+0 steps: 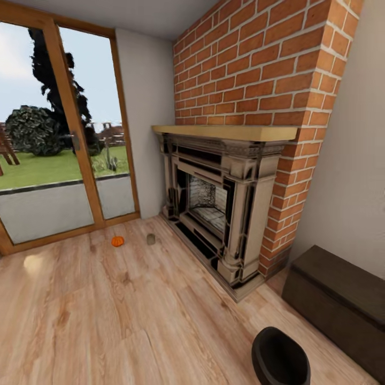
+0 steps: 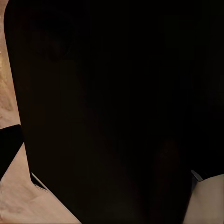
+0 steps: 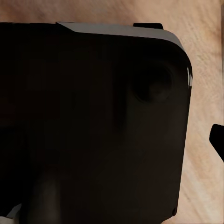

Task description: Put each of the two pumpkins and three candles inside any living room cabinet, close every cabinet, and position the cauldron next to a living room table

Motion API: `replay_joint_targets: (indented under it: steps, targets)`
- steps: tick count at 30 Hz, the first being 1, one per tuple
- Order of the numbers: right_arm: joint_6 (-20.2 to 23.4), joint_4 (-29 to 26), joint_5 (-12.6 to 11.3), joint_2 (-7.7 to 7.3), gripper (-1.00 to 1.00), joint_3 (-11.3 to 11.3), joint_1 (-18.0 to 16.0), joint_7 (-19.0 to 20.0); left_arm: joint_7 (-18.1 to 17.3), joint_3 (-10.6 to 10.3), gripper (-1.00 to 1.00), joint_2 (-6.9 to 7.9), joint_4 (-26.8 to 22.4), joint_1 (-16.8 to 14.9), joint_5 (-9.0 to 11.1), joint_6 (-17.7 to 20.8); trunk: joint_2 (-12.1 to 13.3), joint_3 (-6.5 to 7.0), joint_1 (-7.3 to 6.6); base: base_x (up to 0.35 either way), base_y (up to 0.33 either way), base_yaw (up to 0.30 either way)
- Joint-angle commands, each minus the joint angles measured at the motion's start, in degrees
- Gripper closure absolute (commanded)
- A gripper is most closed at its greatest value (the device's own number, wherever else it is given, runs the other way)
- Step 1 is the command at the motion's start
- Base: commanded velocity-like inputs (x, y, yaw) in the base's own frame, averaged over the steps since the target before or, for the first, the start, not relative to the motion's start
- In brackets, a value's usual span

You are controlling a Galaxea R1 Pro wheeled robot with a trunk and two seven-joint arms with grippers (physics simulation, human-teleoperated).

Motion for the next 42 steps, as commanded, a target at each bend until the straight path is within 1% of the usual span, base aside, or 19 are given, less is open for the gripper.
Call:
replay_joint_targets:
  steps: [1, 10, 28, 29, 34, 36, 42]
  targets:
    - [-0.1, 0.0, 0.0, 0.01, -1.00, 0.0, 0.0, 0.0, 0.0, 0.0, -1.00, -0.01, -0.1, 0.0, 0.0, 0.0, 0.0, -0.04, 0.03, 0.243, 0.000, -0.226]
    - [-0.2, 0.0, 0.0, 0.01, -1.00, 0.0, 0.0, 0.0, 0.1, 0.0, -1.00, 0.08, -0.1, 0.0, 0.0, 0.0, 0.0, -0.04, 0.03, 0.186, 0.000, -0.246]
    - [-0.2, 0.0, 0.0, 0.01, -1.00, 0.0, 0.0, 0.0, -0.1, 0.1, -1.00, 0.11, -0.1, 0.0, 0.0, 0.0, 0.0, 0.11, 0.03, 0.010, 0.000, -0.254]
    - [-0.1, 0.0, 0.0, 0.01, -1.00, 0.0, 0.0, 0.0, -0.1, 0.1, -1.00, 0.12, -0.1, 0.0, 0.1, 0.0, 0.0, 0.13, 0.03, 0.000, 0.000, -0.254]
    - [-0.2, 0.0, 0.0, 0.01, -1.00, 0.0, 0.0, 0.0, -0.1, 0.1, -1.00, 0.16, -0.1, 0.0, 2.3, -0.1, 0.0, 0.24, 0.03, 0.000, 0.000, -0.254]
    - [-0.2, 0.0, 0.0, 0.01, -1.00, 0.0, 0.0, 0.0, -0.1, 0.1, -1.00, 0.17, -0.1, 0.0, 2.7, -0.1, 0.0, 0.29, 0.03, 0.000, 0.000, -0.254]
    - [-0.2, 0.0, 0.0, 0.01, -1.00, 0.0, 0.0, 0.0, -0.1, 0.0, -1.00, 0.17, -0.1, 0.0, 3.1, -0.1, 0.0, 0.42, 0.03, 0.000, 0.000, -0.254]
